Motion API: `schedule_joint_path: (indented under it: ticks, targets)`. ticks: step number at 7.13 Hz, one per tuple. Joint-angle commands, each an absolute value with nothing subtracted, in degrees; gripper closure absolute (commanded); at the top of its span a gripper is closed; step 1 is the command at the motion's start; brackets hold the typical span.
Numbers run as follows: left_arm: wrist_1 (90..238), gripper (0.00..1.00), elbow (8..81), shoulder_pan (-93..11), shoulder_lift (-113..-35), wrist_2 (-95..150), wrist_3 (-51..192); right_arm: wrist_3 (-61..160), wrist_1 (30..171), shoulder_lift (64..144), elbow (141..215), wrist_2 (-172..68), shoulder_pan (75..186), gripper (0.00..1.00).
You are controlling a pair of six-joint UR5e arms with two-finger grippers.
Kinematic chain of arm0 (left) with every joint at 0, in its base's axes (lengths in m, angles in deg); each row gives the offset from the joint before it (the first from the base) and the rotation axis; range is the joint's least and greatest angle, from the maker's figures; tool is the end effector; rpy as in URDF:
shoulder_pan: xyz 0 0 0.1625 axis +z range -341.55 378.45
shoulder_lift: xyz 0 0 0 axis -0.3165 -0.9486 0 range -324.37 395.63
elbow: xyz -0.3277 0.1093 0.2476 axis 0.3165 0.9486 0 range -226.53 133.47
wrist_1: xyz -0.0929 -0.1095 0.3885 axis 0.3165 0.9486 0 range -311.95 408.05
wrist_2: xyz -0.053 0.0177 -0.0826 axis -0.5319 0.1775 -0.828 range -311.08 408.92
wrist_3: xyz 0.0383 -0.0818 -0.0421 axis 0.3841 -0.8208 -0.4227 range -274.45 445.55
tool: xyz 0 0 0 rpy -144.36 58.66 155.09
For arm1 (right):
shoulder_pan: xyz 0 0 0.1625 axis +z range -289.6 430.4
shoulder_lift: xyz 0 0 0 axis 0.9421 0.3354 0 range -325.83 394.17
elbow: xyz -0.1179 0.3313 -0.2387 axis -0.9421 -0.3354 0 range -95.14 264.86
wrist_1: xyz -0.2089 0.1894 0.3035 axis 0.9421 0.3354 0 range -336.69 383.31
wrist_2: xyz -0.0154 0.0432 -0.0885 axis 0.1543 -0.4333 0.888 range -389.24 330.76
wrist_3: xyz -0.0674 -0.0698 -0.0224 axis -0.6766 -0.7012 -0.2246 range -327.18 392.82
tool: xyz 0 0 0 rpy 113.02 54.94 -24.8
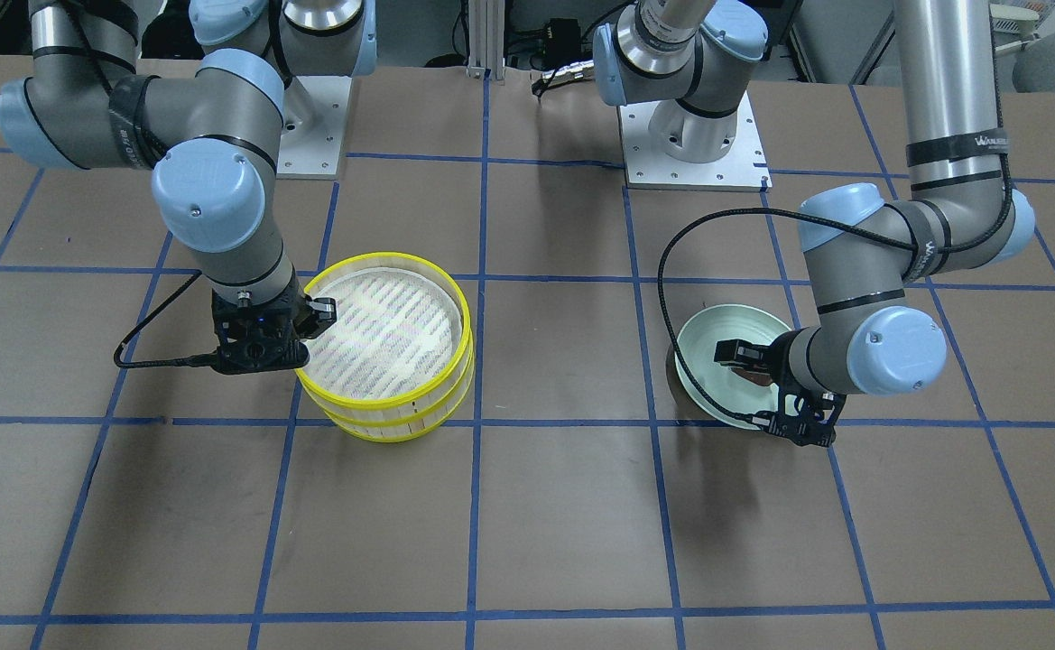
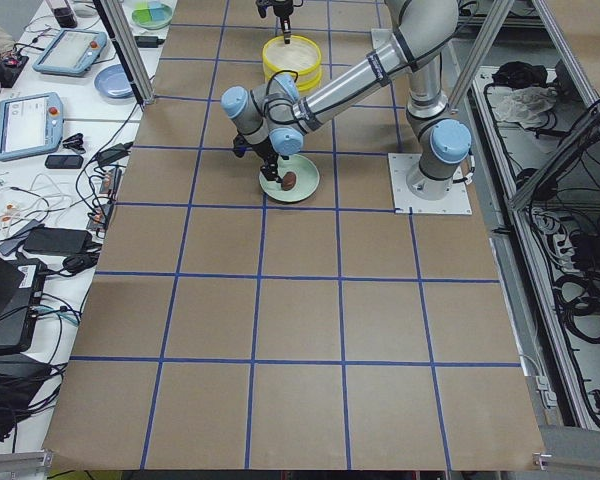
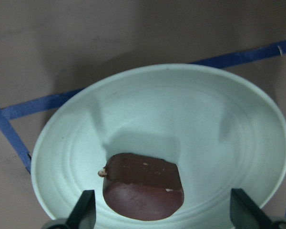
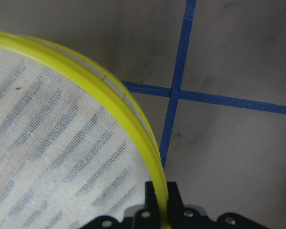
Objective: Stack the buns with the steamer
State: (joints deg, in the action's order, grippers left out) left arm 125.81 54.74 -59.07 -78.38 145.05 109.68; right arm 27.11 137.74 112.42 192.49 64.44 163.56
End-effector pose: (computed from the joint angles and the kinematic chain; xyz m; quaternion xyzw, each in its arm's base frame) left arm -0.0018 -0.5597 0.1941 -0.1099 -0.9723 -0.2057 0.0129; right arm 0.1553 -0.5114 0.2786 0.0786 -0.9955 -0.0438 0.0311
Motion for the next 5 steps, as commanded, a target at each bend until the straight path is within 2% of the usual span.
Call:
schedule_joint_path:
  ticks: [1,3,4,5]
  targets:
    - [124.4,0.00,55.5,-59.1,-80.2,145.3,110.3,27.1,137.6,112.2,192.5,64.8,163.7,1.00]
    - [124.3,0.00,56.6,-59.1,-80.7,146.8,110.2,27.1,137.4,112.2,192.5,64.9,163.7,1.00]
    - [124.0,0.05,56.5,-59.1,-80.8,147.6,110.0,27.1,137.3,112.2,192.5,64.9,163.7,1.00]
    - [123.6,0.54,56.4,-59.1,-80.9,147.6,110.1,27.3,137.2,112.2,192.5,64.9,163.7,1.00]
